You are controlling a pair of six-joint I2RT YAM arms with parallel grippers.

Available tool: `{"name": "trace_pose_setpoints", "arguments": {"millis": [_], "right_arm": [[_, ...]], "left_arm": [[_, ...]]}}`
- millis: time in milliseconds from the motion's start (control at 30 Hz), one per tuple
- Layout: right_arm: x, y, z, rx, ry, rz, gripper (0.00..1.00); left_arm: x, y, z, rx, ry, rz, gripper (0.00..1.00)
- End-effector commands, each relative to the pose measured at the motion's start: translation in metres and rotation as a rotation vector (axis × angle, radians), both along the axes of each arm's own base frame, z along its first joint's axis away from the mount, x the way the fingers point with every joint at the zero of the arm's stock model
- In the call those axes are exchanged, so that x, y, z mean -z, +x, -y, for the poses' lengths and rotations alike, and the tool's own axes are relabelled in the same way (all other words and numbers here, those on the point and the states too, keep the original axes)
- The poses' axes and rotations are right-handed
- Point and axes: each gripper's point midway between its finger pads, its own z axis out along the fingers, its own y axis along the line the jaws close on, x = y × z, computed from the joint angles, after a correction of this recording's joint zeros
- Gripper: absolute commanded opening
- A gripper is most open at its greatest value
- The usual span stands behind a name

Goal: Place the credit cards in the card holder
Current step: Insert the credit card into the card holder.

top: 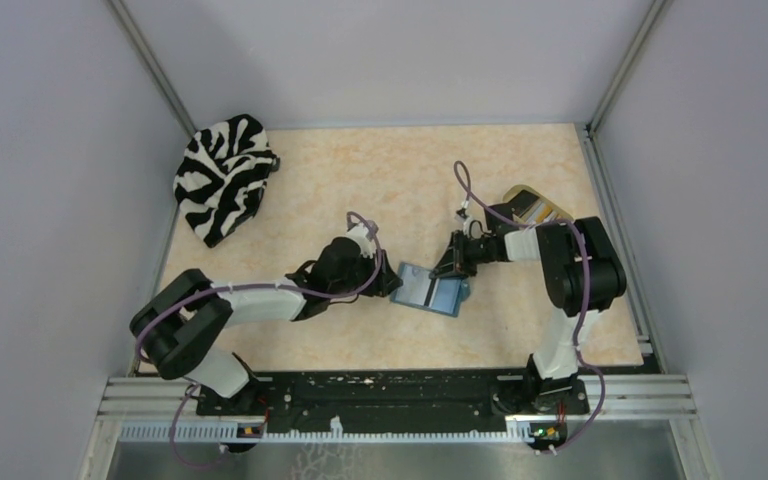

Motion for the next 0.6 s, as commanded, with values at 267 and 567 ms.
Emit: {"name": "trace_pose_setpoints", "arguments": {"millis": [267, 567], "right_arm": [[0.003, 0.01, -0.01, -0.025, -0.021, 0.044, 0.09], [0.004, 0.011, -0.009, -0.026, -0.029, 0.048, 0.1]], "left_arm": [[-0.033, -0.033, 0.067, 0.181, -0.07, 0.009, 0.43], [-0.011, -0.019, 0.092, 0.062, 0.11, 0.018, 0.34]]}}
